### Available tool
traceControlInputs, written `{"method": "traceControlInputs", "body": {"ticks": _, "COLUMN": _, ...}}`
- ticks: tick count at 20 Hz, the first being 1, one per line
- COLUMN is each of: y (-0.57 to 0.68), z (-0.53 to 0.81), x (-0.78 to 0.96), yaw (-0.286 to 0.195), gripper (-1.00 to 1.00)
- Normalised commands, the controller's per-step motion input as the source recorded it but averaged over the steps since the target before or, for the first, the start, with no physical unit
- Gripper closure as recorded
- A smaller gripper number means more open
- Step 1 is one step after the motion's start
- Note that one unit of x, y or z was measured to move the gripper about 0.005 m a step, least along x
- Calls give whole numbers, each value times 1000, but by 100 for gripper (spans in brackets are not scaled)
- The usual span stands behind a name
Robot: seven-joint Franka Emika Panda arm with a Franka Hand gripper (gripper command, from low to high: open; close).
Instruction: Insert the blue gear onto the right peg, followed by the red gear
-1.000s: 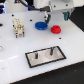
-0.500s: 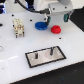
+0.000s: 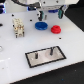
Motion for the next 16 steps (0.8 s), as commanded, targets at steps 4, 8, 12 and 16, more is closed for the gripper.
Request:
{"method": "traceControlInputs", "body": {"ticks": 4, "y": -67, "z": -408, "x": -281, "yaw": 0, "gripper": -100}}
{"method": "traceControlInputs", "body": {"ticks": 8, "y": -69, "z": -404, "x": -302, "yaw": 0, "gripper": -100}}
{"method": "traceControlInputs", "body": {"ticks": 12, "y": -84, "z": 99, "x": -34, "yaw": 0, "gripper": -100}}
{"method": "traceControlInputs", "body": {"ticks": 16, "y": -404, "z": 3, "x": -250, "yaw": 0, "gripper": -100}}
